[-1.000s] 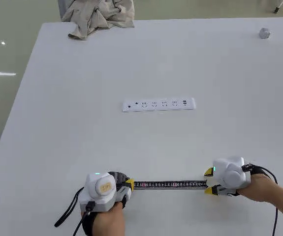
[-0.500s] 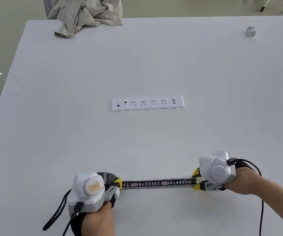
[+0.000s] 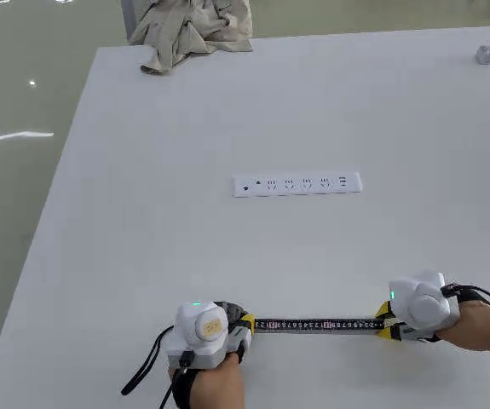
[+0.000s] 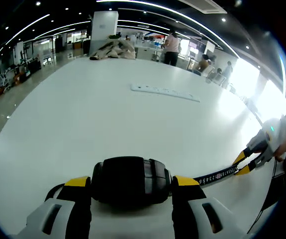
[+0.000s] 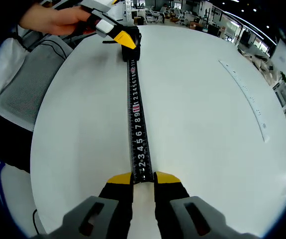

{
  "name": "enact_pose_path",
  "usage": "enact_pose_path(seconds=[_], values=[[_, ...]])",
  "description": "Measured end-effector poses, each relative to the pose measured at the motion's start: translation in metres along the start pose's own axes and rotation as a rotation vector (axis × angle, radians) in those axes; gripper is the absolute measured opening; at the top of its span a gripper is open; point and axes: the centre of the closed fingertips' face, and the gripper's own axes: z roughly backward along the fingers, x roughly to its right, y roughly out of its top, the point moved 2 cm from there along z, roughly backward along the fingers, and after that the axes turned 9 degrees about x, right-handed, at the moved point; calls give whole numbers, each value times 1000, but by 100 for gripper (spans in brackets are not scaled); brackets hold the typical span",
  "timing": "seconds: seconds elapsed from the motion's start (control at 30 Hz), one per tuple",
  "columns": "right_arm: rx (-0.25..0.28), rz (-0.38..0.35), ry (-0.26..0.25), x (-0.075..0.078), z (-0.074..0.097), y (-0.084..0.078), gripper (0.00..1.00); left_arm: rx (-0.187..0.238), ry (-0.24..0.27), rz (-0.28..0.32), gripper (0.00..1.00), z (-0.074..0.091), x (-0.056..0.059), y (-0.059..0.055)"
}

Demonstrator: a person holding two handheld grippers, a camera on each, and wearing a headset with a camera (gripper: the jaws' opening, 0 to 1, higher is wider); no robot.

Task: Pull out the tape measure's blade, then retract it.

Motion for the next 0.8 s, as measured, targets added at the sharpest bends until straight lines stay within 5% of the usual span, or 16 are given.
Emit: enact_pose_path(seconds=[0.8], values=[[15, 13, 5, -1, -4, 6, 14, 23, -11, -33, 60, 0, 0, 0]])
